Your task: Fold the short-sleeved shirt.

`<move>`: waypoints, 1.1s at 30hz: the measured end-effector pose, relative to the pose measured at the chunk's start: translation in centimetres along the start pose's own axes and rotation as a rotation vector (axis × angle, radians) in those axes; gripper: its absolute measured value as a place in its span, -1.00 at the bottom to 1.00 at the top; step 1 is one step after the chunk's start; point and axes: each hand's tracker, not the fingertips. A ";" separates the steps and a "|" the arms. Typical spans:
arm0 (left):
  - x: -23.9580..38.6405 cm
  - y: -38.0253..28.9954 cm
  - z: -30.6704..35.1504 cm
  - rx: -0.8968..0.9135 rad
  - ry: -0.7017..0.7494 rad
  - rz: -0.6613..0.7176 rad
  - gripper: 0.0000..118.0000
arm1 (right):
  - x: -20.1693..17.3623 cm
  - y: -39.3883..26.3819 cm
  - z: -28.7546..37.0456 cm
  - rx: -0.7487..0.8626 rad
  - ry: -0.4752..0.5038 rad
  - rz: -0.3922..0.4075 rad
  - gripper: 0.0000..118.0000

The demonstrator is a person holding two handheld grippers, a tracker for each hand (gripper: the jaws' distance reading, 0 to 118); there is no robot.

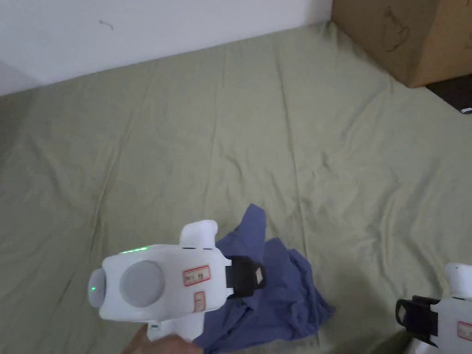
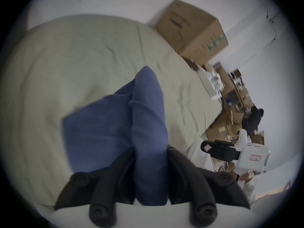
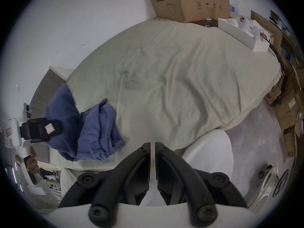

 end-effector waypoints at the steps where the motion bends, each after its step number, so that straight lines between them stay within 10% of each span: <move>1: 0.6 0.2 -1.7 -0.035 -0.029 -0.006 0.00 | 0.5 -0.2 0.1 0.001 -0.008 -0.011 -0.90; 2: 0.9 0.2 -3.0 -0.052 -0.064 0.005 0.68 | 1.0 -0.4 0.2 0.003 -0.020 -0.023 -0.90; 4: 1.2 0.2 -5.0 -0.093 -0.110 -0.011 1.00 | 1.6 -0.7 0.6 -0.001 -0.038 -0.043 -0.90; 13: -3.9 0.0 2.0 0.127 -0.036 0.248 0.45 | 2.2 -0.8 0.9 0.019 -0.046 -0.060 -0.90; 17: -6.0 -1.1 2.2 0.129 0.095 0.277 -0.74 | 1.3 -0.8 0.3 0.006 -0.032 -0.038 -0.90; 33: 2.8 -3.5 -8.4 -0.152 -0.064 0.087 -0.75 | 0.6 -1.1 1.2 -0.022 -0.064 -0.005 -0.90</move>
